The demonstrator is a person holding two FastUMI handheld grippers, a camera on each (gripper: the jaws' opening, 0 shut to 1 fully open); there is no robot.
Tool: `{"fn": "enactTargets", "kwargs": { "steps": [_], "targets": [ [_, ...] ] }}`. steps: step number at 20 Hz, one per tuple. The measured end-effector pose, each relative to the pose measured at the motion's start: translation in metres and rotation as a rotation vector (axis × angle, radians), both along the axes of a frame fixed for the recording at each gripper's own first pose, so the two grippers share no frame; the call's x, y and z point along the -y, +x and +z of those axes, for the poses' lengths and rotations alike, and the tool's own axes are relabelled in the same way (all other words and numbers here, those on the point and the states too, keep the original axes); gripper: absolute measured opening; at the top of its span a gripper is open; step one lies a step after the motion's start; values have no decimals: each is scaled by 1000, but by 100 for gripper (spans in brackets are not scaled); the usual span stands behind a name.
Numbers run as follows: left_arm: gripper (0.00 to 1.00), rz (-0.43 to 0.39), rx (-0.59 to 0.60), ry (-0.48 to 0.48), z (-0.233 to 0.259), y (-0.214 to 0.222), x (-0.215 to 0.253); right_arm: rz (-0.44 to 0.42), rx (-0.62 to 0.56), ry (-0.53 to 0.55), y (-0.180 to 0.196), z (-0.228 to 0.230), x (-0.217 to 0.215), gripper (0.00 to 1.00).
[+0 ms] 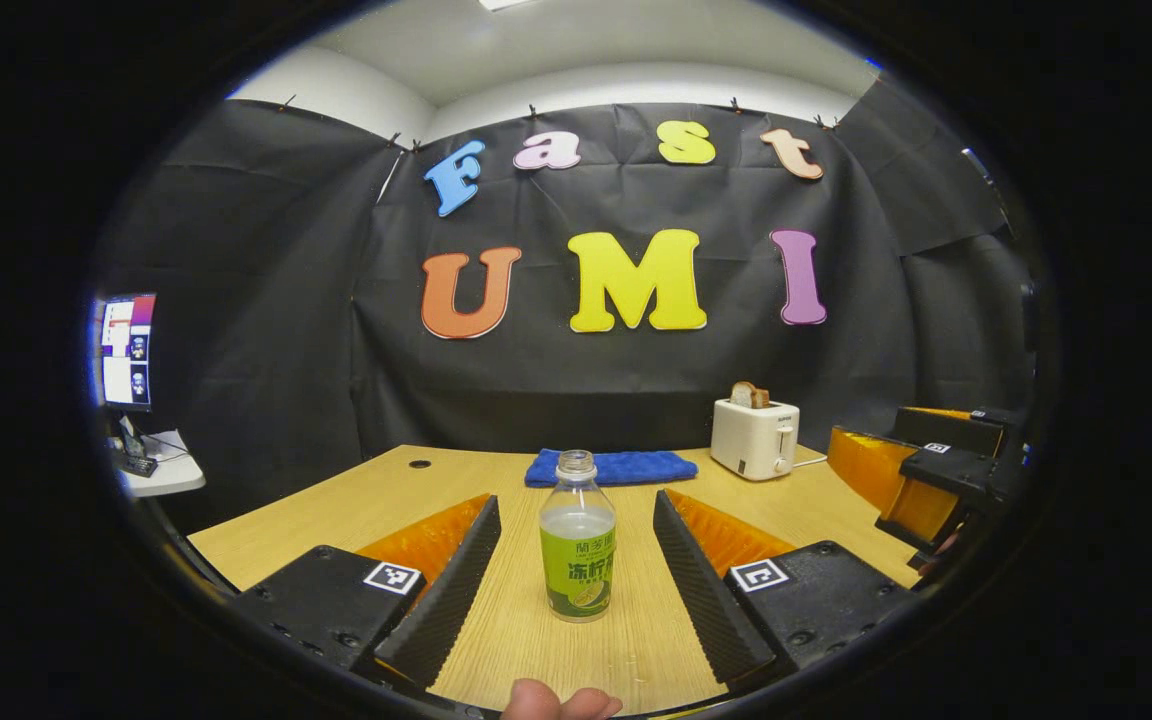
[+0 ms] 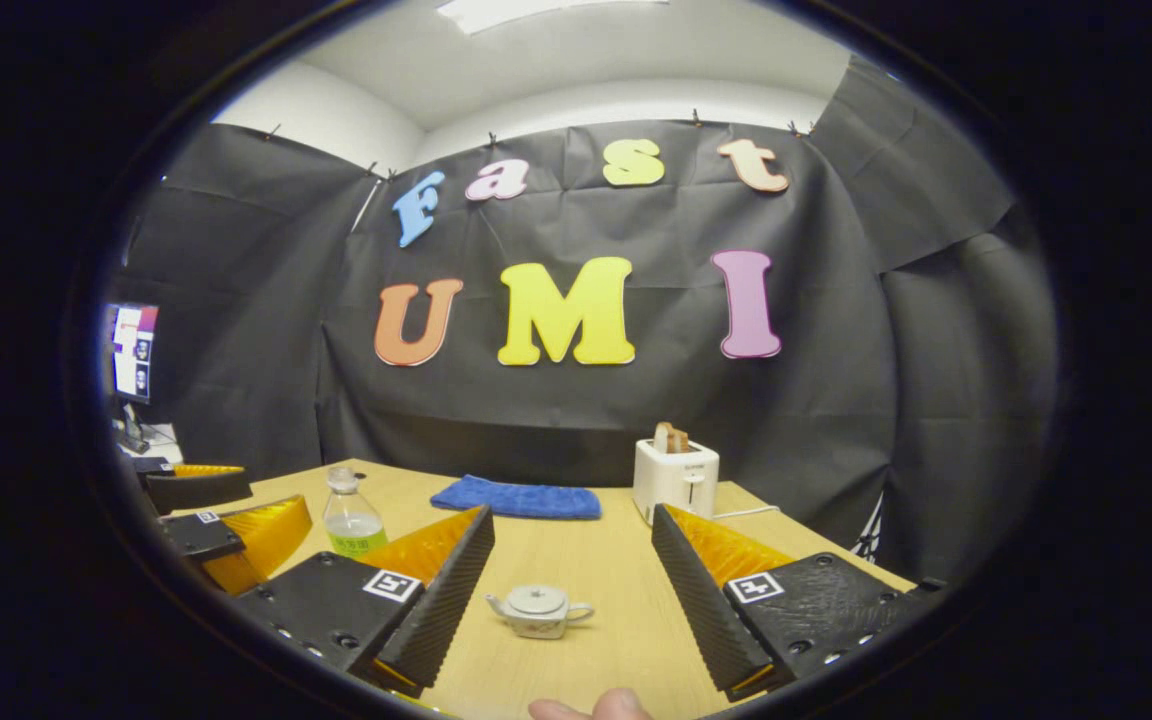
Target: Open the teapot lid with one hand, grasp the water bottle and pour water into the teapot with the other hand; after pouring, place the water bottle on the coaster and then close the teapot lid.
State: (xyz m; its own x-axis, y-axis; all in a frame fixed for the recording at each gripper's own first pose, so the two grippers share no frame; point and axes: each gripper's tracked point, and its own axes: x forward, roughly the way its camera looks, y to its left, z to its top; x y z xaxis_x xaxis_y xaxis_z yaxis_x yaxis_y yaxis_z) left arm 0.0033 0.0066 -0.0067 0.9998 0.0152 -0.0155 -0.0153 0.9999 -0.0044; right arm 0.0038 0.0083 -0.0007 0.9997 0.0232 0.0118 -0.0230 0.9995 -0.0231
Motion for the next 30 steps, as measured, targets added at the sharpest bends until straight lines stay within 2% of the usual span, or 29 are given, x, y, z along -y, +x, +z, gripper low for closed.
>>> {"fn": "enactTargets", "kwargs": {
  "steps": [6, 13, 24, 30],
  "targets": [
    [96, -1, -3, -12, -2, 1, 1, -8, -7, -8, 5, -8, 4, 93],
    [96, 9, 1, -5, -1, 2, -2, -8, -37, -5, 23, -30, 3, 97],
    [96, 60, 11, -21, 1, 5, -25, 13, -123, 5, 79, -85, -21, 96],
    [96, 62, 12, -29, 2, 7, -30, 15, -192, 4, 112, -119, -31, 96]
  ]
}}
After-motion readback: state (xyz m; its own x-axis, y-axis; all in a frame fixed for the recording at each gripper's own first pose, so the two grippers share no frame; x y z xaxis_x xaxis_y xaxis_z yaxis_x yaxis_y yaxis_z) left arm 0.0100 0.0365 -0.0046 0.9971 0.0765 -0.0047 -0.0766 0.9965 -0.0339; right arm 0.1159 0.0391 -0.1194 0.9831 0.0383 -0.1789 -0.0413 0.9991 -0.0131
